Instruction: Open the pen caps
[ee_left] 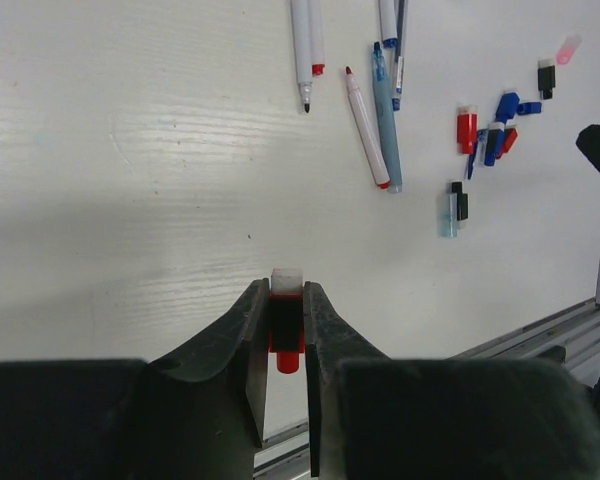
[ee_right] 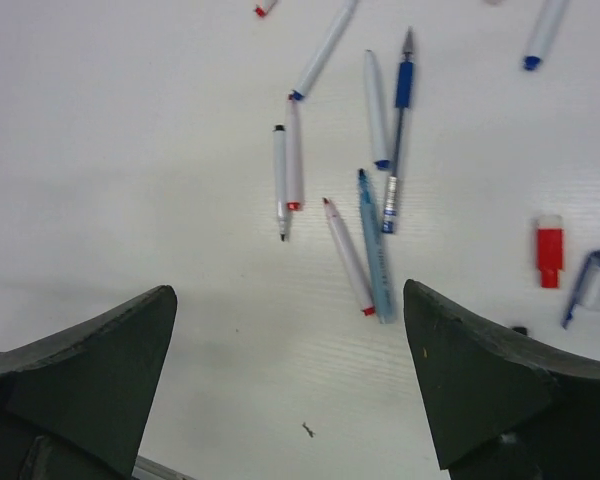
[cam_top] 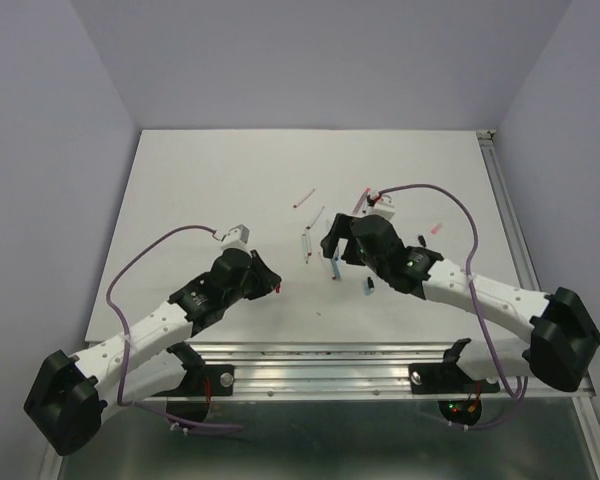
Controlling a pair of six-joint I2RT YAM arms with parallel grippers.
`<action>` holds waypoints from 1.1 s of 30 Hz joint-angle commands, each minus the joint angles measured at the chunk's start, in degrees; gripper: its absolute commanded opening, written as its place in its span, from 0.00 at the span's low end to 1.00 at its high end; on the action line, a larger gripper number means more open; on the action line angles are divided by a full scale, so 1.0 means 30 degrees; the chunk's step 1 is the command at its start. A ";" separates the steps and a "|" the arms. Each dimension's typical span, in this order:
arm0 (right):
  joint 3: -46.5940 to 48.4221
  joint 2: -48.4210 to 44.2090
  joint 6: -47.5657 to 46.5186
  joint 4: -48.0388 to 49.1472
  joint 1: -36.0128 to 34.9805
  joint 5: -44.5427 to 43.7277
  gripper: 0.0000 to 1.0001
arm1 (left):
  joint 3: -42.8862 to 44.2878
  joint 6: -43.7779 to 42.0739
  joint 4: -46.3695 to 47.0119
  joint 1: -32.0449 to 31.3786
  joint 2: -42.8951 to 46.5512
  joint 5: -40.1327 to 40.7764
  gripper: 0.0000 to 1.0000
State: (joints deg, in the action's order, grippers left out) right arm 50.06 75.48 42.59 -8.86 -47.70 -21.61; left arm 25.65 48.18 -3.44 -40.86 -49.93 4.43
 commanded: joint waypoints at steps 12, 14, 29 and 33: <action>-0.3972 -0.9249 1.0058 -0.9406 0.0051 -0.7797 1.00 | 0.6591 -0.1733 0.4575 -0.4219 -0.9921 -0.1124 0.00; -0.4031 -0.9661 1.0762 -1.0167 0.0051 -0.8528 1.00 | 0.8495 -0.2231 0.4546 -0.5008 -1.1356 -0.1182 0.00; -0.3914 -1.1096 1.4309 -1.4331 0.0051 -1.0347 1.00 | 1.7258 -0.3317 0.2204 -0.6506 -2.0706 -0.2648 0.07; -0.4235 -1.1887 1.4222 -1.4069 0.0022 -1.0259 1.00 | 1.7963 -0.3317 0.1530 -0.6536 -2.1703 -0.2326 0.13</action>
State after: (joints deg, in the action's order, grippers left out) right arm 39.00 42.15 83.44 -49.93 -47.68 -48.86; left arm 76.12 39.66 3.57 -60.07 -114.48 -3.22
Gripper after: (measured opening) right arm 0.999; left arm 0.248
